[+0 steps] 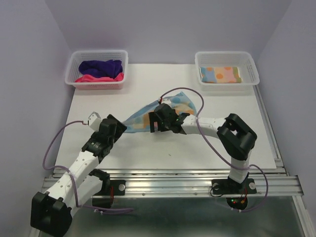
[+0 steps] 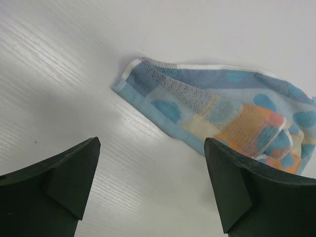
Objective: Fold and stack the towels
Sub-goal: Flatten out the crumpled towel
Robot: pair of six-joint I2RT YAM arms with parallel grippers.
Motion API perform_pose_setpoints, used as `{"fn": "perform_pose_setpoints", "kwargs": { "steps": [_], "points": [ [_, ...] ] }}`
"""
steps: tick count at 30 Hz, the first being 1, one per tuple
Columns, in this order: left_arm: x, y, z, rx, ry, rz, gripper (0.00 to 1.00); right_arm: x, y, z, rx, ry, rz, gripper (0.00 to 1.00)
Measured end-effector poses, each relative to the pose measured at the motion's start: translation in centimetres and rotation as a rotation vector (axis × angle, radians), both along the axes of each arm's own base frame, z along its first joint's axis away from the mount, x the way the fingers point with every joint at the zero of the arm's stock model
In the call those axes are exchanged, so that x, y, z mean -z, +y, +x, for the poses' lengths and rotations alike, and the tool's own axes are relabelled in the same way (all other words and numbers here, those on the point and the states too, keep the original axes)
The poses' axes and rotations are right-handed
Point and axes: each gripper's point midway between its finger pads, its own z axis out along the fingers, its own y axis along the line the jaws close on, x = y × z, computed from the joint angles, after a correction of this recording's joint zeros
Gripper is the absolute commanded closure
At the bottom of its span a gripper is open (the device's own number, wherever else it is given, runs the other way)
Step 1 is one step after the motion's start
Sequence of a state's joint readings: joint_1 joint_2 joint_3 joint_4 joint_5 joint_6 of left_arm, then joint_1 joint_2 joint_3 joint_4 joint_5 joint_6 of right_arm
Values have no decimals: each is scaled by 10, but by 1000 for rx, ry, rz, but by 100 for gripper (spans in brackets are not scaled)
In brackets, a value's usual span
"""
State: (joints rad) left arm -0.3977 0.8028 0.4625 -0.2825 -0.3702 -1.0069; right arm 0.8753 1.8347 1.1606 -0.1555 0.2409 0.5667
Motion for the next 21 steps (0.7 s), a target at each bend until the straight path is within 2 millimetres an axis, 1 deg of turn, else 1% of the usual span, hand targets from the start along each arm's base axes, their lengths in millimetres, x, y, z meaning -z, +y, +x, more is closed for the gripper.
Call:
{"fn": "perform_pose_setpoints", "kwargs": {
  "steps": [2, 3, 4, 5, 6, 8, 9, 10, 11, 14, 17, 19, 20, 21],
  "points": [
    [-1, 7, 3, -22, -7, 4, 1, 4, 7, 7, 20, -5, -6, 5],
    [-2, 13, 6, -40, -12, 5, 1, 7, 9, 9, 25, -6, -11, 15],
    [-3, 16, 7, -47, -15, 5, 1, 11, 11, 13, 38, -8, -19, 22],
    [-4, 20, 9, -55, -17, 3, 1, 16, 11, 15, 49, -7, -27, 32],
    [-4, 23, 10, -63, -21, 1, 1, 20, 10, 17, 62, -11, -38, 36],
    [-4, 29, 13, -74, -29, -3, 1, 21, 11, 19, 73, -14, -37, 46],
    [-3, 31, 14, -74, -29, -8, 1, 22, 12, 20, 78, -15, -40, 56],
    [-2, 32, 14, -74, -29, -9, 1, 22, 13, 21, 83, -17, -40, 62],
    [0, 33, 14, -72, -27, -9, 1, 23, 14, 23, 91, -18, -38, 70],
    [6, 34, 15, -61, -9, -10, 1, 25, 14, 23, 101, -16, -39, 78],
    [14, 32, 15, -43, 14, -15, 1, 25, 14, 21, 109, -12, -41, 80],
    [19, 29, 14, -22, 32, -22, 1, 26, 9, 15, 114, -8, -47, 83],
    [21, 27, 14, -12, 38, -27, 1, 26, 6, 11, 114, -4, -51, 89],
    [22, 25, 13, -3, 40, -31, 1, 25, 2, 7, 114, -3, -53, 90]
  ]
}}
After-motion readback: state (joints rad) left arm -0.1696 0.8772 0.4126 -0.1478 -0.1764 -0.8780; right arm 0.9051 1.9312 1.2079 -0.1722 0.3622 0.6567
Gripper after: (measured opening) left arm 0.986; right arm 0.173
